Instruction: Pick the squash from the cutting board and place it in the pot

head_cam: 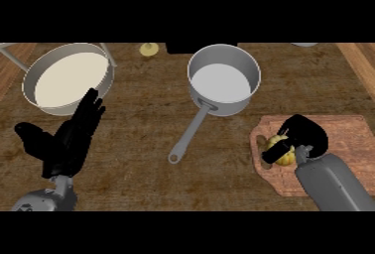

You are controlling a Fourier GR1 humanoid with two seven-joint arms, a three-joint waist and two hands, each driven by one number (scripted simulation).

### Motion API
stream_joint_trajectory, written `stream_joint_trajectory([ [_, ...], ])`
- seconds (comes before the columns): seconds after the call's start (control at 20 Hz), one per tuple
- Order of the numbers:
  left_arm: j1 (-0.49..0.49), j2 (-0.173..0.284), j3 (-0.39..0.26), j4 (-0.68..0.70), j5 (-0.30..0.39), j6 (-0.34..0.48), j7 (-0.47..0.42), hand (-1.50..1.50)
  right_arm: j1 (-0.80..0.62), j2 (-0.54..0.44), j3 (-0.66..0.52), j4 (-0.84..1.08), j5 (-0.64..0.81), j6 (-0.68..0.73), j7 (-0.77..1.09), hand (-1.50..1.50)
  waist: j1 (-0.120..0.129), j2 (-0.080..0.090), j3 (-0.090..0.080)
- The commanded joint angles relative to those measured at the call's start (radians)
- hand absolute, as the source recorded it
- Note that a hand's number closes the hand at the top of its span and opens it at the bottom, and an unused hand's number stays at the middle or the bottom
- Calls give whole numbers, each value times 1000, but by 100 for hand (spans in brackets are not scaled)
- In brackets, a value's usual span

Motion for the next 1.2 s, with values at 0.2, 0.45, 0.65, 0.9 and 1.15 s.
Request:
stream_joint_trajectory([
  [0.2, 5, 5, 13, 6, -5, 11, 8, 0, 40, 245, 94, -164, 342, -265, 395, 150, -26, -14, -6],
  [0.45, 6, 2, 12, 2, -11, 15, 4, 0, 45, 320, 133, -288, 605, -219, 423, 150, -39, -18, -6],
  [0.65, 33, 7, 13, 5, -8, 1, -14, 0, 42, 351, 172, -408, 751, -169, 423, 150, -20, -13, -5],
  [0.9, 10, -13, -4, 15, -16, 8, -13, 0, -75, 353, 235, -536, 927, 14, 424, 150, -1, -7, -5],
  [1.15, -24, -22, -22, 4, -7, -7, 11, 0, -261, 353, 255, -572, 972, 92, 424, 150, 42, 3, -3],
])
